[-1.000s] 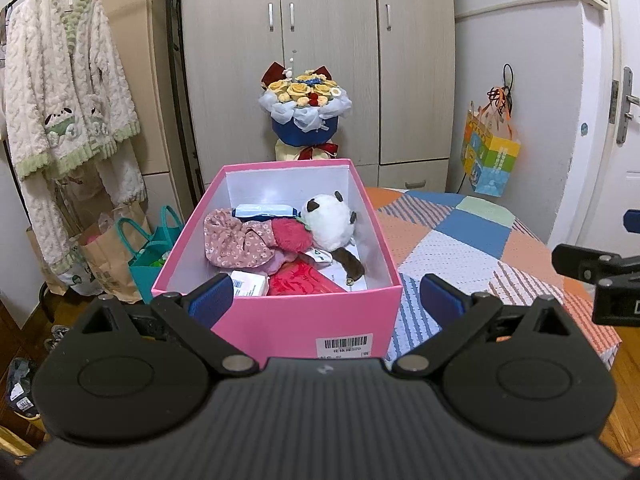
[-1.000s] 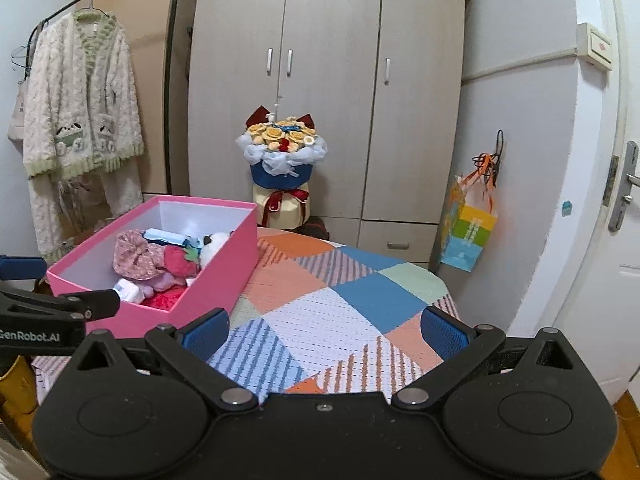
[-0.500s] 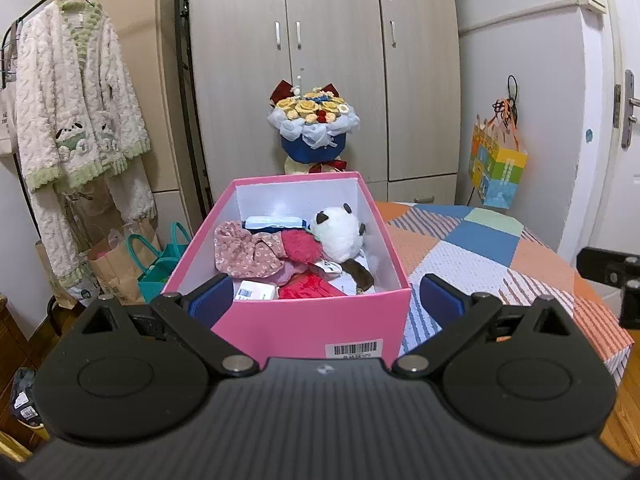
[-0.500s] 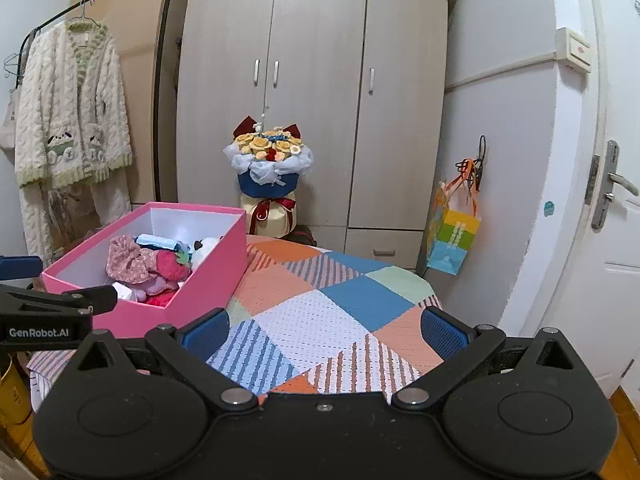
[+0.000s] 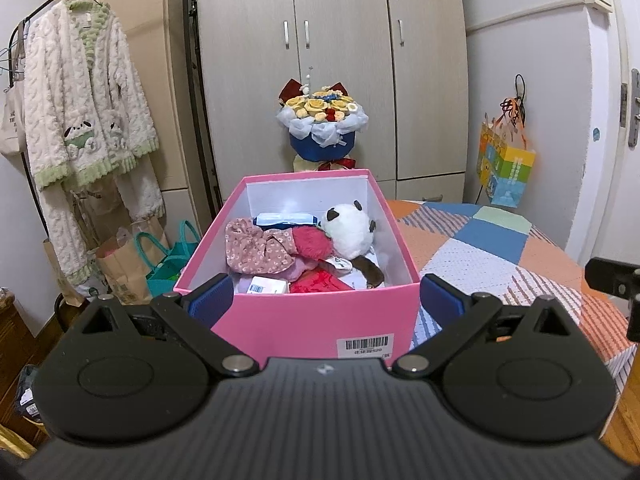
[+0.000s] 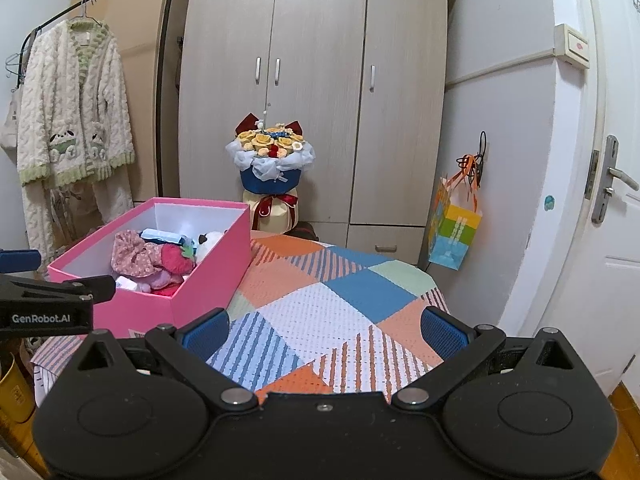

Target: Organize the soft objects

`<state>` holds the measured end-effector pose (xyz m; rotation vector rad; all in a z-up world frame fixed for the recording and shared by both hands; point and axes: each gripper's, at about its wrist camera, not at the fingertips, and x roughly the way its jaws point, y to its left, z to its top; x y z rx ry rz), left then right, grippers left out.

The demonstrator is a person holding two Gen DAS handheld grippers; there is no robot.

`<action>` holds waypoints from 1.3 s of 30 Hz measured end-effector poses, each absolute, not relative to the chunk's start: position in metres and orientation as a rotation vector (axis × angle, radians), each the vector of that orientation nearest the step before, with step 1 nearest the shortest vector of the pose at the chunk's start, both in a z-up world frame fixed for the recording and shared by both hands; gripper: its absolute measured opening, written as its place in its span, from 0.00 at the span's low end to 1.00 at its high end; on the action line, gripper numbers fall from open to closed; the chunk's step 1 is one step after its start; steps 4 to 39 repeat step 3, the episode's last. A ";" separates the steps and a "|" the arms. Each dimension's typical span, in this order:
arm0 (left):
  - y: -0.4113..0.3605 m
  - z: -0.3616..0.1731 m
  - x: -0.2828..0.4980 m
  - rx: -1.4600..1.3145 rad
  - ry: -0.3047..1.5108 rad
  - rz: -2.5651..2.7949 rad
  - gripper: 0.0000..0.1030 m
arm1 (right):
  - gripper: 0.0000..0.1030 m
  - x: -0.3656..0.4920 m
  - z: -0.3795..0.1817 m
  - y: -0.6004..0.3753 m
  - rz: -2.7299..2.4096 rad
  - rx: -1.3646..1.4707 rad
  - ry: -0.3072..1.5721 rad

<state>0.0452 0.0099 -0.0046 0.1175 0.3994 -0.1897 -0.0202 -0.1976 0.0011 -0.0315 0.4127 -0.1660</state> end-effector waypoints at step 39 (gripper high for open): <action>0.010 -0.004 0.045 0.121 0.398 -0.189 0.98 | 1.00 -0.020 0.001 -0.198 -0.165 -0.032 0.415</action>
